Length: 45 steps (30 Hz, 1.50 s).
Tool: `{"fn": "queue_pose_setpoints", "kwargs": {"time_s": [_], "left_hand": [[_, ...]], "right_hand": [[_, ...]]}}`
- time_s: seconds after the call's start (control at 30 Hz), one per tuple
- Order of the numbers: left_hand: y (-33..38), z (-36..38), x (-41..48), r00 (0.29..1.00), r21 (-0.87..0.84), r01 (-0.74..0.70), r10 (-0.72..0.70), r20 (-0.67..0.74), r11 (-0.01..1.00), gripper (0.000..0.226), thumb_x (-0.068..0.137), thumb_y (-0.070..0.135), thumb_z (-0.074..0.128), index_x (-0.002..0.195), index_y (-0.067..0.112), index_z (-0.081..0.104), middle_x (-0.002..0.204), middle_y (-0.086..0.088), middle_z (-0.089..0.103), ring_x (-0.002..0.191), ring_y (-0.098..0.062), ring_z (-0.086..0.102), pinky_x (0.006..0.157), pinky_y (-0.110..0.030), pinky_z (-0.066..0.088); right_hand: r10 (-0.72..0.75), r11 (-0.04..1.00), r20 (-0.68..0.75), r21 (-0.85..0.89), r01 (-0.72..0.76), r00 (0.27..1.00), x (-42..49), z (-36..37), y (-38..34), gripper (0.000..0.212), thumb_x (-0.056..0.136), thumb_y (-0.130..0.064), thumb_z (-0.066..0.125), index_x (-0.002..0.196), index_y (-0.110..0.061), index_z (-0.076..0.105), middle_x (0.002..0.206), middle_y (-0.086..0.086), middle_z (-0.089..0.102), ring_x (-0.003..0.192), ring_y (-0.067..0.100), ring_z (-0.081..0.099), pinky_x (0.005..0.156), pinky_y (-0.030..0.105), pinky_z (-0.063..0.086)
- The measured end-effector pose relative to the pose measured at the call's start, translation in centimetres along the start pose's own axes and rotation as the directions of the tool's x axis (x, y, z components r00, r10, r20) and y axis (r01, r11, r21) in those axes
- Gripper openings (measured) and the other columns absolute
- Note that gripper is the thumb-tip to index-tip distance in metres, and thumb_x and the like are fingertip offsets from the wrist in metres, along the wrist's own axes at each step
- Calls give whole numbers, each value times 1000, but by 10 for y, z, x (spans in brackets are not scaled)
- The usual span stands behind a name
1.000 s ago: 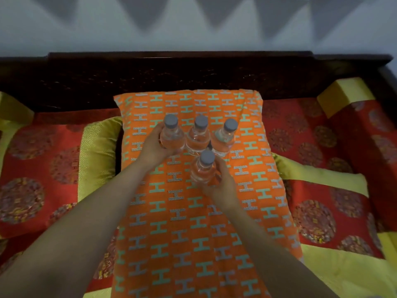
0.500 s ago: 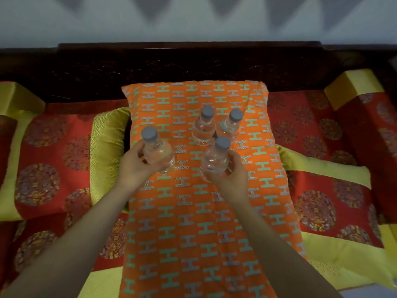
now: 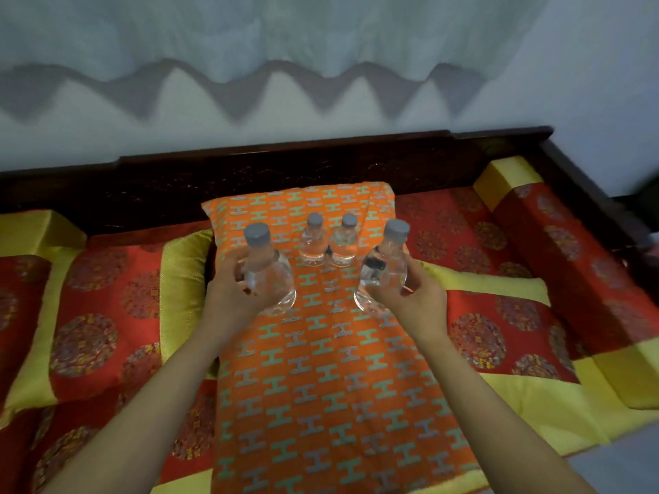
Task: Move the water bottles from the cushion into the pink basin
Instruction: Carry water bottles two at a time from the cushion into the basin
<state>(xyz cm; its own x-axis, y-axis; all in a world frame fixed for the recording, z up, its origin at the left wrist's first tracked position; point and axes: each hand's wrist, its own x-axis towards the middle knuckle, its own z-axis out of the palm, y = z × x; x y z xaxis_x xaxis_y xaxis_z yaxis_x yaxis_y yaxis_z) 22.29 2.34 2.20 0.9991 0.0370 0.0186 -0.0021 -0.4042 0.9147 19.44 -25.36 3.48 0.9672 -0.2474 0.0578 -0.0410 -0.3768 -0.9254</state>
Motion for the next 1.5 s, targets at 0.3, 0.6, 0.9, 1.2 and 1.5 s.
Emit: {"fn": "queue_pose_setpoints", "kwargs": {"time_s": [0.3, 0.6, 0.9, 1.2, 1.5], "left_hand": [[68, 68, -33, 978, -167, -97, 125, 167, 981, 68, 60, 17, 89, 121, 19, 58, 108, 1, 68, 94, -8, 65, 68, -15, 48], [147, 196, -83, 920, -267, -141, 226, 321, 953, 73, 51, 27, 88, 118, 21, 60, 99, 1, 70, 83, -8, 65, 72, -21, 52], [249, 363, -155, 860, -309, -172, 296, 416, 935, 74, 46, 32, 92, 113, 33, 61, 100, 10, 69, 85, -3, 66, 69, -12, 48], [321, 495, -210, 778, -307, -193, 336, 531, 932, 70, 54, 22, 92, 117, 25, 62, 103, 7, 70, 91, -2, 67, 71, -14, 52], [375, 617, -213, 713, -283, -194, 333, 618, 939, 71, 51, 21, 92, 115, 24, 63, 100, 10, 71, 91, -6, 67, 77, -27, 53]], "right_hand": [[68, 994, -304, -65, -92, 950, -66, -127, -8, 49, 53, -38, 90, 97, -39, 69, 84, -17, 72, 78, 0, 65, 78, 35, 56], [164, 978, -510, -26, -205, 845, -153, -292, 30, 61, 53, -30, 90, 109, -25, 67, 97, -12, 73, 90, 10, 69, 82, 39, 57], [193, 969, -595, -9, -246, 780, -215, -475, 78, 54, 59, -17, 89, 105, -31, 65, 93, -21, 67, 77, -8, 64, 67, 12, 45], [256, 953, -703, 67, -297, 664, -263, -597, 122, 49, 61, -17, 88, 103, -28, 65, 93, -18, 68, 80, -10, 64, 69, 6, 43], [308, 941, -772, 163, -296, 556, -256, -691, 170, 57, 60, -15, 88, 108, -31, 62, 95, -23, 66, 81, -12, 63, 75, 10, 43]]}}
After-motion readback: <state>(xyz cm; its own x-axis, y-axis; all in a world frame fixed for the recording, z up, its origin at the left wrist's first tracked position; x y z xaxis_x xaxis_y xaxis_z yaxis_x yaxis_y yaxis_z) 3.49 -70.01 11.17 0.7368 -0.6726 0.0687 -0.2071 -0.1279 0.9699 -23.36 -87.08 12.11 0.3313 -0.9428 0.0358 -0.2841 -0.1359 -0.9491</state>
